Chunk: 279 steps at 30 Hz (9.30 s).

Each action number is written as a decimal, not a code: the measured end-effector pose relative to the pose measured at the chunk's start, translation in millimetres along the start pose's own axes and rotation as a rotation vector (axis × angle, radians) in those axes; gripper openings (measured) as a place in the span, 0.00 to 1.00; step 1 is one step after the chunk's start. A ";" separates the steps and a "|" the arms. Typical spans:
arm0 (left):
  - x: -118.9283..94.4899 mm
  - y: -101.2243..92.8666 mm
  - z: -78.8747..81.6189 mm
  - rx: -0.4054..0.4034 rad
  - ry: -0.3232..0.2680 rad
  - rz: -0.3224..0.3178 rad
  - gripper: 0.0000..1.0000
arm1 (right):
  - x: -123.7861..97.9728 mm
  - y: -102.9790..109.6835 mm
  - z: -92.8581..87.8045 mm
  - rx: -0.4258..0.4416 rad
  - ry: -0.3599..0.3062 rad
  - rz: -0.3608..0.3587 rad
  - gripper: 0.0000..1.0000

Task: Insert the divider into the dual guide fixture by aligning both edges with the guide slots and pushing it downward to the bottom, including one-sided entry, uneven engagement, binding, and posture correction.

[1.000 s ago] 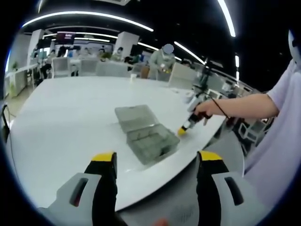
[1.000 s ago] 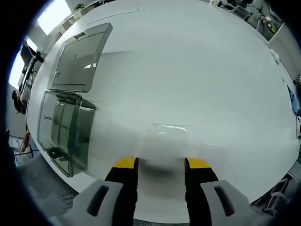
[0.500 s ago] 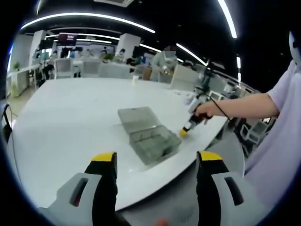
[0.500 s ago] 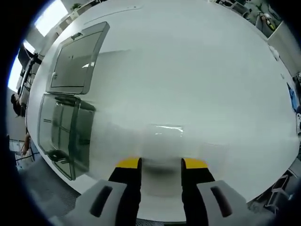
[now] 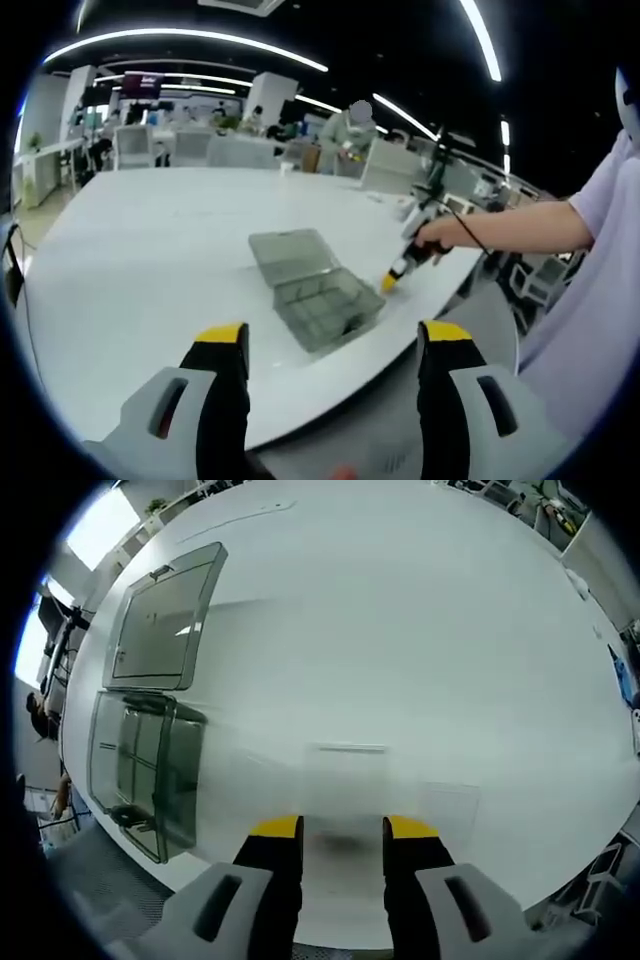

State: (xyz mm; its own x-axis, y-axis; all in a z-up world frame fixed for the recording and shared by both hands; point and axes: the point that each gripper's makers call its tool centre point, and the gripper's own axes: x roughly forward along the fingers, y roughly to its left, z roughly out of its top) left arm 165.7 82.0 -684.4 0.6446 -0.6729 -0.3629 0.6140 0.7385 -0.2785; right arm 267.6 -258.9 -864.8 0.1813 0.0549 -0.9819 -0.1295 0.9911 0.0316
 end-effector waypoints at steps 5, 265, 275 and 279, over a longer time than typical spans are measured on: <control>0.6 0.2 -1.1 0.000 0.006 -0.003 0.67 | -3.6 1.0 0.9 -0.017 -0.008 0.004 0.27; 108.9 -86.5 57.4 0.036 -0.176 -0.614 0.00 | -194.6 212.0 0.2 -1.068 -0.508 0.796 0.08; 110.9 -82.0 54.3 0.034 -0.174 -0.604 0.00 | -190.0 213.5 -0.3 -1.086 -0.494 0.818 0.06; 110.6 -81.9 52.0 0.033 -0.167 -0.605 0.00 | -188.3 213.6 -2.2 -1.083 -0.480 0.827 0.04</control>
State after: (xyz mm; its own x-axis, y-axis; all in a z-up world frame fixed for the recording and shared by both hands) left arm 210.4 -55.2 -655.5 0.2391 -0.9710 -0.0047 0.9045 0.2245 -0.3627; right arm 203.7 -57.8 -673.6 -0.0341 0.8073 -0.5892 -0.9793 0.0906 0.1809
